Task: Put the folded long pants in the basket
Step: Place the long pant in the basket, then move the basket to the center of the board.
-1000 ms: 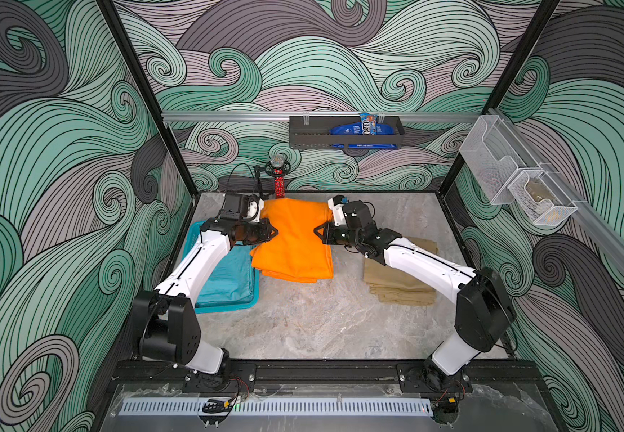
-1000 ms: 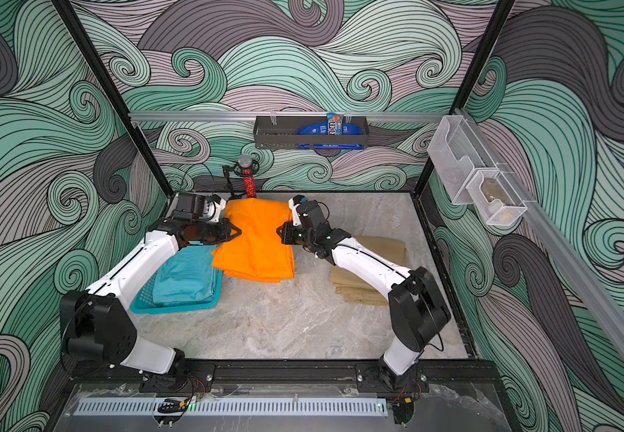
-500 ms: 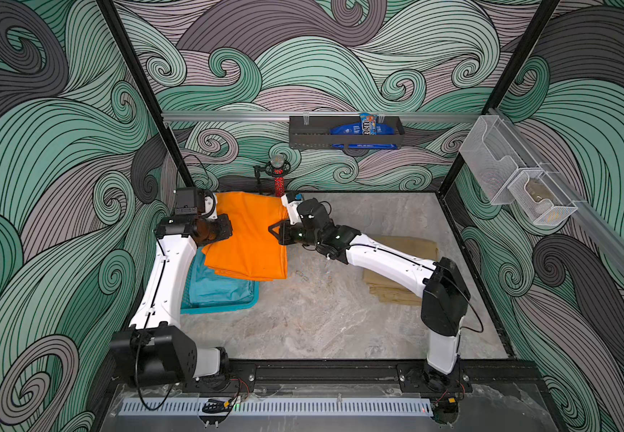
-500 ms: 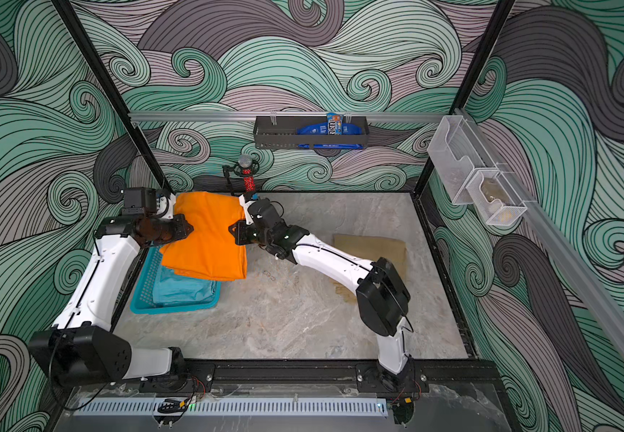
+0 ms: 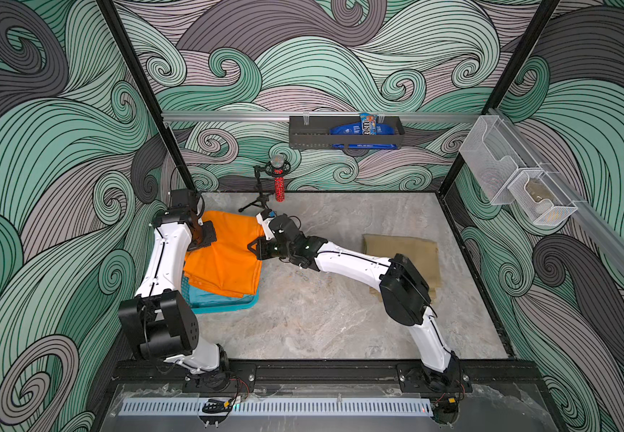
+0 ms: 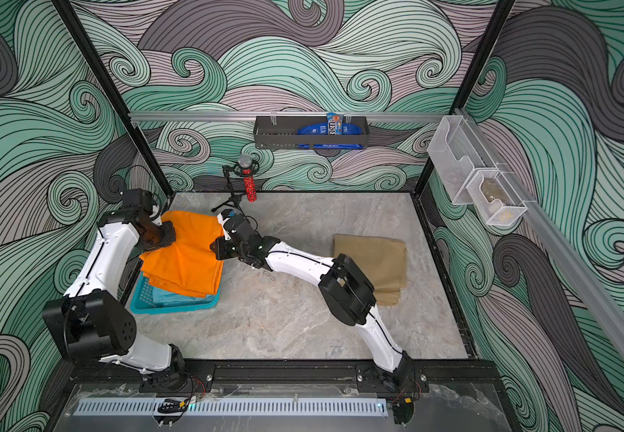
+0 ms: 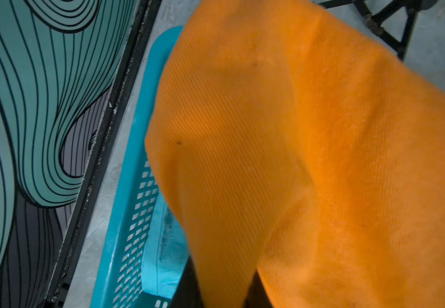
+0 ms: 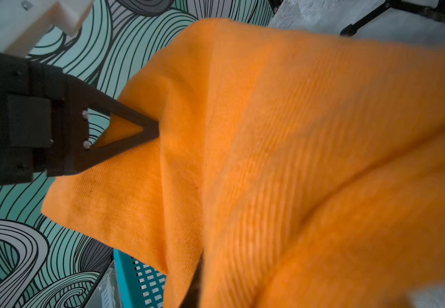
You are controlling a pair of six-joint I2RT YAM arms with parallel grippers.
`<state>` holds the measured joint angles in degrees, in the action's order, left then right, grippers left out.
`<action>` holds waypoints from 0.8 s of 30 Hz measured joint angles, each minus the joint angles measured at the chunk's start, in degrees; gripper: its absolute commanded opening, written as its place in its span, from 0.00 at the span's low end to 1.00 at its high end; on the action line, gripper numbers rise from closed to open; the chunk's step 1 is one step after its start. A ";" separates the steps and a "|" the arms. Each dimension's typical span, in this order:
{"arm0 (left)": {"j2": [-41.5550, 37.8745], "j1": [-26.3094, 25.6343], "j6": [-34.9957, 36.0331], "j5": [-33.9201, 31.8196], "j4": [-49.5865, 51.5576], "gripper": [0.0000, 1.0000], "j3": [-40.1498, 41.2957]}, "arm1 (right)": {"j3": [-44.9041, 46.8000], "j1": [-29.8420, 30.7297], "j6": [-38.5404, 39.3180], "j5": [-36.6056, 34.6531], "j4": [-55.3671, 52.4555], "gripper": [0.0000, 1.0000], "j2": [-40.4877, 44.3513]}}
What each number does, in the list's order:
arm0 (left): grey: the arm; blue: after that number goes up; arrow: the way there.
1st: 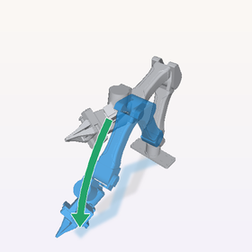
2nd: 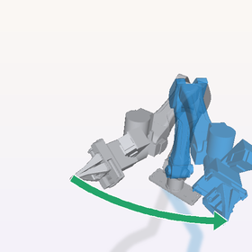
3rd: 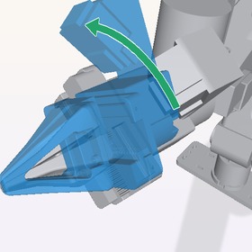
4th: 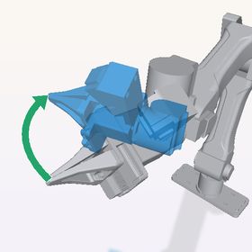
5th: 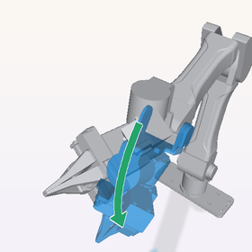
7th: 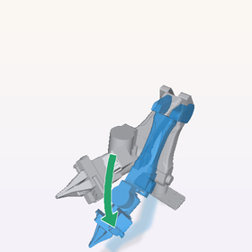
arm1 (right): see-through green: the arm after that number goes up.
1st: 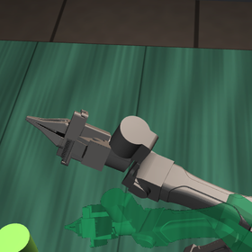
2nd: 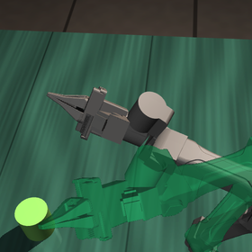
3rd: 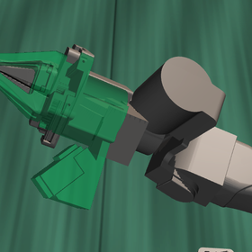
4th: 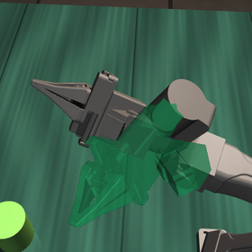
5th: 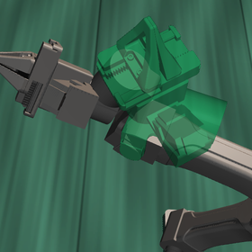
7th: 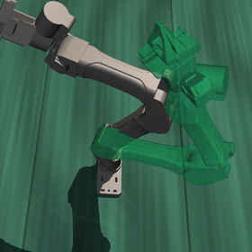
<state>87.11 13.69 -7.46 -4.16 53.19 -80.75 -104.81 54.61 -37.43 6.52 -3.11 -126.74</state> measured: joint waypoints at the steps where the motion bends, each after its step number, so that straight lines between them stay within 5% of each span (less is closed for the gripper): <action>1: 0.24 0.20 -0.02 -0.63 0.00 0.00 0.00 | -0.57 0.02 -0.02 0.24 0.04 0.00 -0.83; 4: 1.25 0.46 -0.11 -2.21 -0.13 0.00 0.20 | -2.10 0.02 0.15 1.01 0.28 0.02 -3.21; 6: 1.53 0.48 -0.37 -3.43 -0.85 0.08 1.27 | -3.19 0.02 0.55 1.60 0.33 0.27 -4.72; 9: 1.62 0.76 -0.72 -5.16 -2.64 0.76 3.04 | -3.78 -0.26 1.38 3.85 -1.16 0.74 -5.84; 10: 1.70 1.09 -1.05 -6.03 -3.78 0.92 3.02 | -3.82 -0.44 1.75 4.94 -1.11 0.92 -5.84; 11: 1.70 1.51 -1.33 -6.95 -5.16 0.98 2.82 | -4.07 -0.55 2.16 5.66 -1.11 1.00 -5.60; 18: 2.82 2.29 -4.42 -9.55 -6.16 0.99 -8.52 | -2.23 -3.72 4.04 7.06 -2.60 1.00 -1.25; 24: -0.37 1.51 -6.58 3.58 -13.11 0.99 -6.32 | 3.98 -9.25 4.74 10.03 -2.95 0.95 3.65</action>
<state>86.74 15.20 -14.04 -0.58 40.07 -87.07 -100.84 45.36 -32.69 16.56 -6.07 -123.09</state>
